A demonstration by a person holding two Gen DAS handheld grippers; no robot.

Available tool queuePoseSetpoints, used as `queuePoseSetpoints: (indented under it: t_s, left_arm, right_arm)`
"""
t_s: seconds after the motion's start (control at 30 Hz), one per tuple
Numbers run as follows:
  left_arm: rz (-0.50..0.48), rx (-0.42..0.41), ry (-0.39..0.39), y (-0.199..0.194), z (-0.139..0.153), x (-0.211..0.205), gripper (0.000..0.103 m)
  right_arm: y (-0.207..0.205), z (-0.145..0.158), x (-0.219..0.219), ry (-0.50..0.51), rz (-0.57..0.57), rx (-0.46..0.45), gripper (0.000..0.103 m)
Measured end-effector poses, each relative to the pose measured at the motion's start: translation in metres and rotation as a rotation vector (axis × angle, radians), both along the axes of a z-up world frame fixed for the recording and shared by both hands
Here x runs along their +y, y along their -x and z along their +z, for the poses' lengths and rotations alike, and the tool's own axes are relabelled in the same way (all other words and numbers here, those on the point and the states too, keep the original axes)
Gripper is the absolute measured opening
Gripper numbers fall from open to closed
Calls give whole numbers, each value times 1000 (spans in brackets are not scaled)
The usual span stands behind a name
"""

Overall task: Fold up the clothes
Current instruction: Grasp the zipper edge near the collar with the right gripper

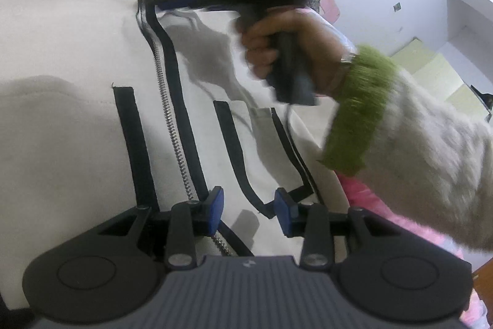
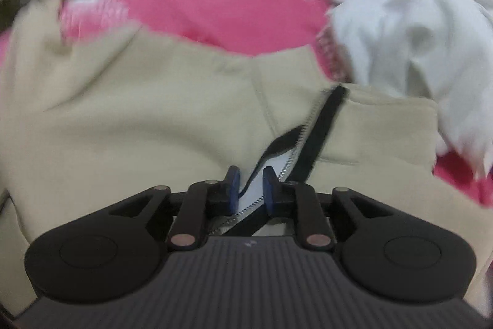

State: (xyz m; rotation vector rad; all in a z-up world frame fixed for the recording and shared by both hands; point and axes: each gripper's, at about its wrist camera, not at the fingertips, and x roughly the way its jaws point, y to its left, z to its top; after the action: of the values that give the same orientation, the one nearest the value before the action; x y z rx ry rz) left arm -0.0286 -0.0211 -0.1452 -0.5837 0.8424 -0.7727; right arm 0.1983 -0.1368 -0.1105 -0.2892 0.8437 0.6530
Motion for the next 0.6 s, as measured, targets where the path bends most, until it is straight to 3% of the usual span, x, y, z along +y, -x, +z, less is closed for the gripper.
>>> queuePoseSetpoints:
  t_s: [0.13, 0.27, 0.4, 0.6]
  left_arm:
    - [13, 0, -14, -4, 5, -2, 38]
    - [17, 3, -28, -2, 9, -2, 38]
    - [13, -6, -63, -7, 16, -9, 38]
    - [15, -28, -127, 1, 21, -14, 38]
  right_arm:
    - [8, 56, -68, -244, -241, -65, 17]
    - [43, 82, -122, -191, -342, -75, 18]
    - [72, 56, -150, -150, -360, 0, 18]
    - [75, -22, -159, -142, -446, 99, 17]
